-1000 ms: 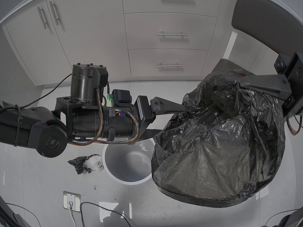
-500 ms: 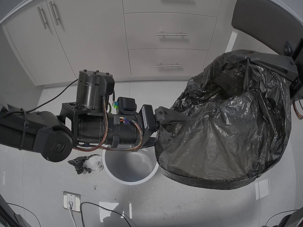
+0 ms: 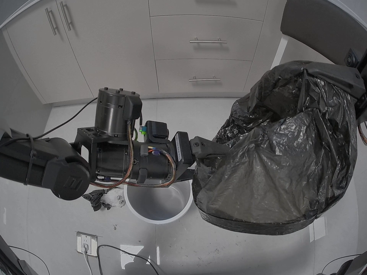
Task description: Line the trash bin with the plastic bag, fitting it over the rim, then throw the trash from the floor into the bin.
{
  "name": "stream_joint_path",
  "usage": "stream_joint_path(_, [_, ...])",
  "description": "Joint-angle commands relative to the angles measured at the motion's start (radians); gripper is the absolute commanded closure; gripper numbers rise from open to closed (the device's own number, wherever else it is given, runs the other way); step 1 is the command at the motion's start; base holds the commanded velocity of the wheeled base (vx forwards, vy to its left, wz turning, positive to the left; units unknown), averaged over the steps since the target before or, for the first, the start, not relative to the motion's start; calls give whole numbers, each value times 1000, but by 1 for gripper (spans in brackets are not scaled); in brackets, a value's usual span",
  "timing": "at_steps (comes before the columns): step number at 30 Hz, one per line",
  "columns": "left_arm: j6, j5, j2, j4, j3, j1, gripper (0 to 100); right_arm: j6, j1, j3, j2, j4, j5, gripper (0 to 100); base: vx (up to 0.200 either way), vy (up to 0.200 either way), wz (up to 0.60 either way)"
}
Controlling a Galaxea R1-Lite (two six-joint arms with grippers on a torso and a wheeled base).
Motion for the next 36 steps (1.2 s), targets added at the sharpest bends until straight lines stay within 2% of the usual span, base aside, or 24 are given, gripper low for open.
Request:
stream_joint_path(1, [-2,-2,0,-7,1,-3,100,0,5,4,-11,0,3,100,0,0,0])
stream_joint_path(15, [-10,2,-49,-15,16,6,100,-2,14,-7,-21,6,3,100,0,0,0])
stream_joint_path(21, [-1,10,-155,-23,125,26,100,-69,17,-5,-11,9,3,100,0,0,0])
stream_joint_path(24, [-1,10,-228,-21,173,49,100,-134,25,10,5,9,-3,100,0,0,0])
stream_joint_path(26, [1,10,-280,-12,189,83,100,-318,27,55,9,9,-5,100,0,0,0])
stream_joint_path(28, [-1,10,-314,-10,203,103,100,-428,33,78,9,10,-13,100,0,0,0])
stream_joint_path(30, [-1,10,-348,-7,216,121,100,-485,59,82,9,27,-71,100,0,0,0])
stream_joint_path(33, [-1,10,-385,13,229,130,100,-568,103,81,19,61,-212,100,0,0,0])
stream_joint_path(34, [-1,10,-411,45,237,132,100,-647,152,85,34,70,-344,100,0,0,0])
stream_joint_path(36, [-2,10,-445,82,252,132,100,-738,238,99,54,67,-525,100,0,0,0])
